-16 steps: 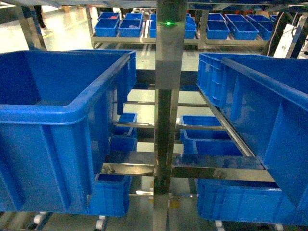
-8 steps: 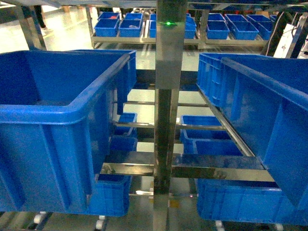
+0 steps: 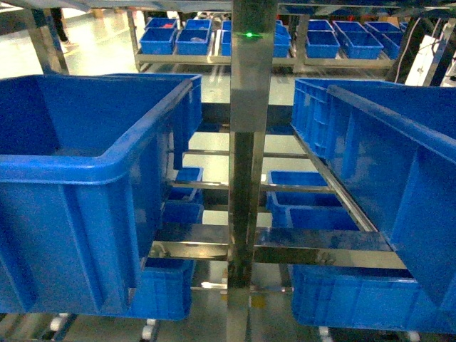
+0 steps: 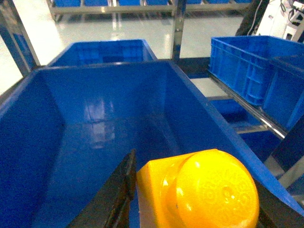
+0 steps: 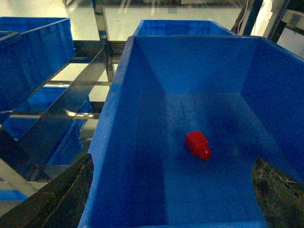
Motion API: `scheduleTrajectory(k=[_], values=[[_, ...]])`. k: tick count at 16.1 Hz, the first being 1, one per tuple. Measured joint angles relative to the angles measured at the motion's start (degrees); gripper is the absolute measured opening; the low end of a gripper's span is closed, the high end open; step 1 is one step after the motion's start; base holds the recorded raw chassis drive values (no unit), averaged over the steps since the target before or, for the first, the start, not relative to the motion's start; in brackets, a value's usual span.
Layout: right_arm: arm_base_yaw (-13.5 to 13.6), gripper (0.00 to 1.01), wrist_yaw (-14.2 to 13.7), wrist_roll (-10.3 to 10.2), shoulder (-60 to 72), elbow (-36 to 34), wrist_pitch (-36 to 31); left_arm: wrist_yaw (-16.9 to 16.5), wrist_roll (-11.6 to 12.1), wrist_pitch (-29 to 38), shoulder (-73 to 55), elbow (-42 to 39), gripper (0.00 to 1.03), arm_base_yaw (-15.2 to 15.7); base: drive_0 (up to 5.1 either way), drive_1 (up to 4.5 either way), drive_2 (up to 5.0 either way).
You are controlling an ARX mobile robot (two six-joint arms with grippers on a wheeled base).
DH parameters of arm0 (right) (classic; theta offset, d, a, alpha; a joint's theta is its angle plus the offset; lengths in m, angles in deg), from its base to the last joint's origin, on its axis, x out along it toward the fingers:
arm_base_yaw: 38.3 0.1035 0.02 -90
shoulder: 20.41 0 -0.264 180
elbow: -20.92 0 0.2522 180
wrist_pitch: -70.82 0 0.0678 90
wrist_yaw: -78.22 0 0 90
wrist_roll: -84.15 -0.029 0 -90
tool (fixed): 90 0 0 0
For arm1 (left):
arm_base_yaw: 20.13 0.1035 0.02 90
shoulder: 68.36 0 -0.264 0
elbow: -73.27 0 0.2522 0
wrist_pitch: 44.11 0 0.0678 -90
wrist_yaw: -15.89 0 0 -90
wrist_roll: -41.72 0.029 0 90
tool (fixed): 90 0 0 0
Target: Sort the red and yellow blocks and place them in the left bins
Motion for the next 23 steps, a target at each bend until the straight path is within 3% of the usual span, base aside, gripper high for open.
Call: scheduleTrajectory(k=[6, 9, 14, 16, 23], values=[[0.0, 0.98, 0.02, 0.0, 0.22, 0.0, 0.02, -2.84, 0.74, 0.11, -4.96, 3.1, 0.45, 4.02, 0.0, 0.0, 0.0], [0.0, 0.98, 0.04, 0.0, 0.22, 0.0, 0.02, -3.85, 3.93, 5.38, -11.43, 4.35, 0.45, 6.32, 0.0, 0.0, 0.0], [0.0, 0.98, 0.02, 0.0, 0.22, 0.02, 0.02, -0.98, 10.82, 14.51, -24.28, 7.08, 0.42, 6.91, 0.0, 0.0, 0.0], [0.0, 0.98, 0.04, 0.0, 0.22, 0.04, 0.02, 0.87, 13.4, 12.96, -32.15, 11.89, 0.27, 4.5, 0.0, 0.0, 0.0], [0.0, 0.98, 0.04, 0.0, 0.22, 0.04, 0.02, 0.09, 16.02, 9.46, -38.27, 20.52, 0.26, 6.03, 0.0, 0.0, 0.0]])
